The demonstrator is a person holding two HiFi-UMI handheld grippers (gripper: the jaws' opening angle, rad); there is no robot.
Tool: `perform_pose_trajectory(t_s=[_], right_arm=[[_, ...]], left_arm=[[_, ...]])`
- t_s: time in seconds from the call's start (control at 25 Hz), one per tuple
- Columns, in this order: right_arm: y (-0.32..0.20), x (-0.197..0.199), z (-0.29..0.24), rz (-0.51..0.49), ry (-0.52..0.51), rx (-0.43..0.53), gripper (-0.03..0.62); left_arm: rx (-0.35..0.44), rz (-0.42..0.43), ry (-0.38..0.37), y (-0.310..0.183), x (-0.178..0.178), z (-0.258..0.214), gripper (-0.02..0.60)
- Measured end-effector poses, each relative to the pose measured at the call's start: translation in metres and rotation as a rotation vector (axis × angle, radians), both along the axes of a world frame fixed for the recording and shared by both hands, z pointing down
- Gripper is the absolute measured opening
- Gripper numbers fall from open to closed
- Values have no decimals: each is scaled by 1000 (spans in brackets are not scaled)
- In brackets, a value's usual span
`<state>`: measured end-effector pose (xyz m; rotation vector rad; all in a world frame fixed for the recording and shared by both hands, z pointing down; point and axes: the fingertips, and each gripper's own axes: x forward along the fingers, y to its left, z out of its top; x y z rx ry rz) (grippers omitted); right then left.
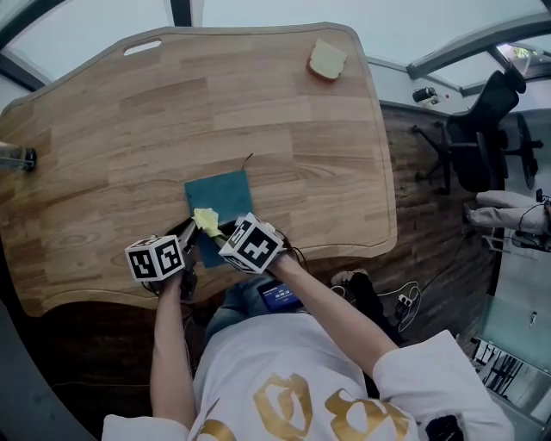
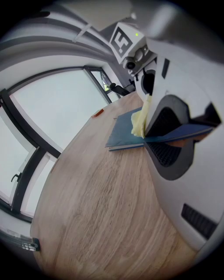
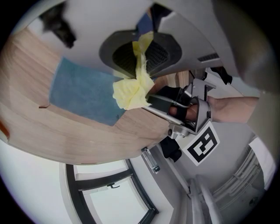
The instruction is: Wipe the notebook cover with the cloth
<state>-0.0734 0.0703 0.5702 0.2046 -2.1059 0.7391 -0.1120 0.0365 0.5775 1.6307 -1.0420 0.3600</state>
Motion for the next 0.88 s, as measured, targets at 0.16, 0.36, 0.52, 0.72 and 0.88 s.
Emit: perform_pose_trajectory(t_s=[0.16,0.36,0.52,0.72,0.88], right_arm=[[8,2,0,-11,-3,-39,40],[19,6,0,-31,-5,-93,40],[27,9,-1,-37,-13,-130,40],[33,17,-1,-55,-14,-142,40],[35,22,0,-45,-14,-143,40]], left_arm=[[3,-1,5,0,1,-1,51],[3,0,0,0,1,0,51],[0,-2,0,0,0,0,52],[-2,1,3,0,0,0,52],[2,1,5,-1,0,0,52]])
